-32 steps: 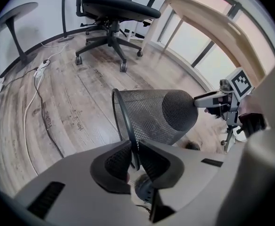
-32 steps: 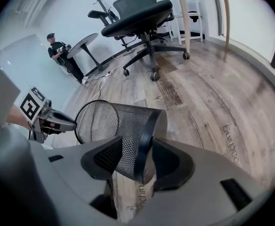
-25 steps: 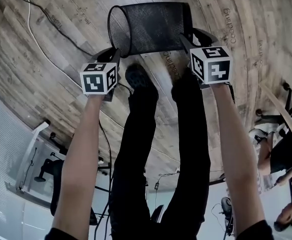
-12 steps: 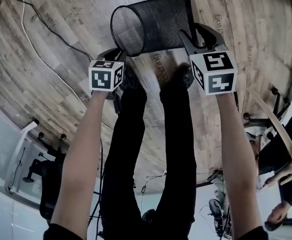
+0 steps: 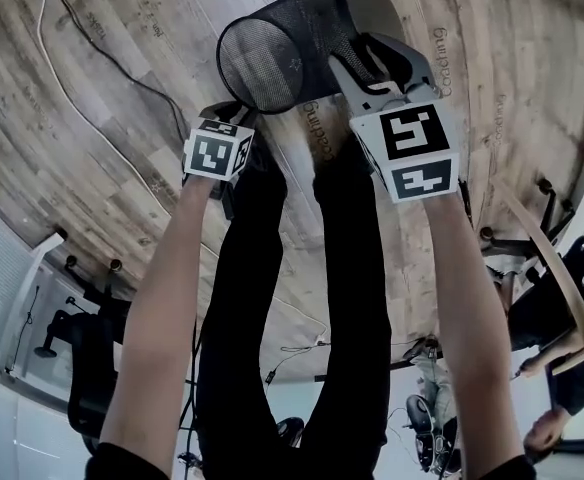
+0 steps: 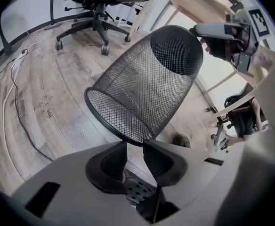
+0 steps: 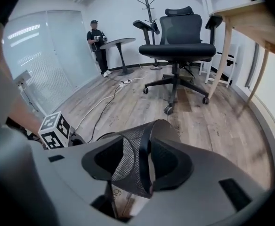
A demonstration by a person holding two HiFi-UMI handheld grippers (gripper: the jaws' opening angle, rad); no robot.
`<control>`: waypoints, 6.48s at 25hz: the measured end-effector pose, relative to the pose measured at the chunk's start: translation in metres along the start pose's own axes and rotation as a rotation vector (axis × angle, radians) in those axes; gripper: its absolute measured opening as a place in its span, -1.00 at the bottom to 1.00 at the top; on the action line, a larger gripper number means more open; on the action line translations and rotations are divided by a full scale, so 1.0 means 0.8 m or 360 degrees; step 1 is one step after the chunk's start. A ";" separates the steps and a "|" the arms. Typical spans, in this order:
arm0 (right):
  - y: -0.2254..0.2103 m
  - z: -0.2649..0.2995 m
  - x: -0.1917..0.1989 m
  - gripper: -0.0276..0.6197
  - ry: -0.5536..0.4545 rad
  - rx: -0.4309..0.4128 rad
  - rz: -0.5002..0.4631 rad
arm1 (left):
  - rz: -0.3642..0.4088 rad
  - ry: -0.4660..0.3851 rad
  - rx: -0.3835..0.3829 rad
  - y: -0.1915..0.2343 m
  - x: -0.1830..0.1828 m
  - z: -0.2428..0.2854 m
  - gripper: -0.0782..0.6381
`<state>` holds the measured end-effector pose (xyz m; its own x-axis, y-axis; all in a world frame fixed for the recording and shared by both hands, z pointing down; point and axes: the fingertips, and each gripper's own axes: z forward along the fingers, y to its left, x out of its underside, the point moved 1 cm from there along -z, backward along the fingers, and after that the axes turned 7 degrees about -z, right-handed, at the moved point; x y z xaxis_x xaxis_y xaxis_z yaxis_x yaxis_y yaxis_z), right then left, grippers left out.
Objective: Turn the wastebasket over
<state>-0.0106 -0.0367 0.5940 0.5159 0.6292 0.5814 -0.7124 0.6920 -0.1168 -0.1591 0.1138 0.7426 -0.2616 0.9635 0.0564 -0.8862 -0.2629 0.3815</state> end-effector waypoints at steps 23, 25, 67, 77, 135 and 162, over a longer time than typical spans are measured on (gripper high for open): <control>0.070 0.008 -0.021 -0.68 -0.0078 -0.0158 -0.0177 | 0.0218 0.0048 -0.0398 0.036 0.024 -0.014 -0.06; 0.074 0.008 -0.021 -0.68 -0.0076 -0.0172 -0.0166 | 0.0301 -0.0218 -0.0431 0.027 -0.008 -0.038 0.08; 0.036 0.015 0.105 -0.15 0.0136 -0.0122 0.0939 | 0.0692 -0.0674 -0.0119 -0.071 -0.047 -0.096 0.36; 0.024 0.006 0.109 -0.36 0.0129 0.0016 0.0792 | 0.0585 -0.0585 -0.0090 -0.070 -0.048 -0.071 0.35; 0.059 -0.410 -0.174 -0.73 -0.0259 0.0253 0.0288 | 0.0569 -0.1186 -0.0020 -0.291 -0.164 -0.550 -0.12; 0.096 -0.658 -0.400 -0.81 -0.0979 0.0487 0.0191 | 0.0614 -0.1632 0.0234 -0.373 -0.216 -0.864 -0.73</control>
<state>0.0202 0.0015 -0.0249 0.1264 0.3179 0.9397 -0.8963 0.4424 -0.0291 -0.1139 -0.0092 -0.0184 -0.0094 0.4202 0.9074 -0.7415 -0.6117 0.2756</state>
